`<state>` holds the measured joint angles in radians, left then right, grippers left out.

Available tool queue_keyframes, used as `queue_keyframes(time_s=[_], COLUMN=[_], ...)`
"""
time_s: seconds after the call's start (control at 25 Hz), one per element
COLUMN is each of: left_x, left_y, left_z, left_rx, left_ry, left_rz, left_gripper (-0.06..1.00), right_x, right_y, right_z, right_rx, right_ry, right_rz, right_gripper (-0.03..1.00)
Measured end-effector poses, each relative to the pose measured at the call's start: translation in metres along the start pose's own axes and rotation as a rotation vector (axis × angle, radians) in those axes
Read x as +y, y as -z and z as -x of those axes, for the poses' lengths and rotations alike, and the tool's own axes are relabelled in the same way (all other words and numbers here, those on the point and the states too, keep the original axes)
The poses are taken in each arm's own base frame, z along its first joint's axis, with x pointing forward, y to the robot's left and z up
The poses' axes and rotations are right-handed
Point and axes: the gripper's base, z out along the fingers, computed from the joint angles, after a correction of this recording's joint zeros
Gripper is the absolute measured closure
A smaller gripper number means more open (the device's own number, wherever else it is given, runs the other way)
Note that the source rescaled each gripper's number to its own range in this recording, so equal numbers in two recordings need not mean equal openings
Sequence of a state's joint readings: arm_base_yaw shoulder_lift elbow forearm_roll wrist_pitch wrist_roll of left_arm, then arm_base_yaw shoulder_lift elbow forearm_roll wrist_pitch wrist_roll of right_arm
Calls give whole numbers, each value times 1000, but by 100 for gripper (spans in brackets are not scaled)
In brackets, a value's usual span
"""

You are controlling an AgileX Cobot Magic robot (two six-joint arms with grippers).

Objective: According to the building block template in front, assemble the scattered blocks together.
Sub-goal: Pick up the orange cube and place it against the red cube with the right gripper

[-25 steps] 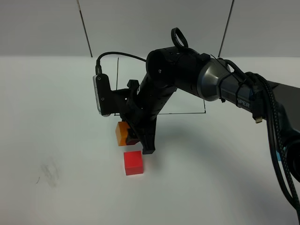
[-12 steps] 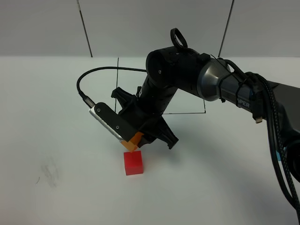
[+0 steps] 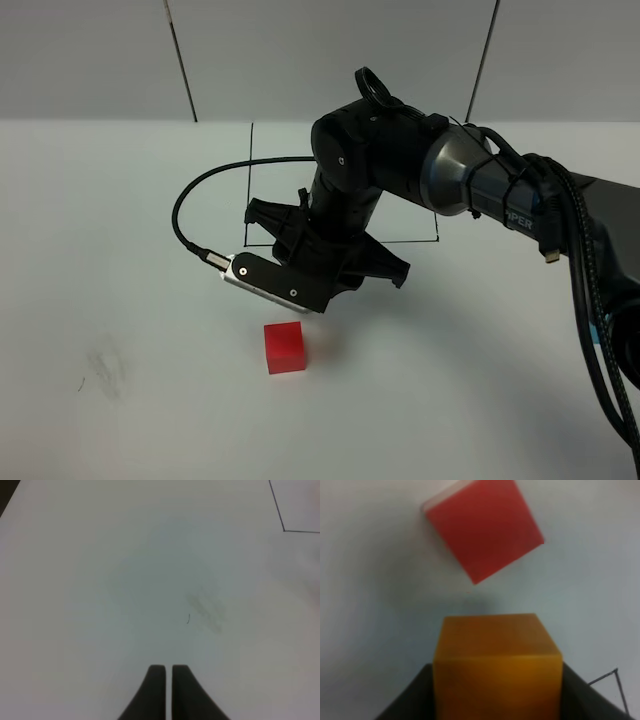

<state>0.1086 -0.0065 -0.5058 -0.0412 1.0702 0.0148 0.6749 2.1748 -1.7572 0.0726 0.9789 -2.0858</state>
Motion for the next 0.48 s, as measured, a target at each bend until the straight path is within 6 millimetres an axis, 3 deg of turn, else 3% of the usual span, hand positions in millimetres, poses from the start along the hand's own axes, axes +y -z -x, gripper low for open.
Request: queue_keyframes(time_s=[0.48], left_x=[0], left_y=[0], left_z=[0], left_rx=[0], left_ry=[0], left_rz=[0], left_gripper=[94], right_x=[5], right_y=[0], right_z=[8], right_rx=[-28], right_ry=[29], right_rz=[91], right_gripper=[39])
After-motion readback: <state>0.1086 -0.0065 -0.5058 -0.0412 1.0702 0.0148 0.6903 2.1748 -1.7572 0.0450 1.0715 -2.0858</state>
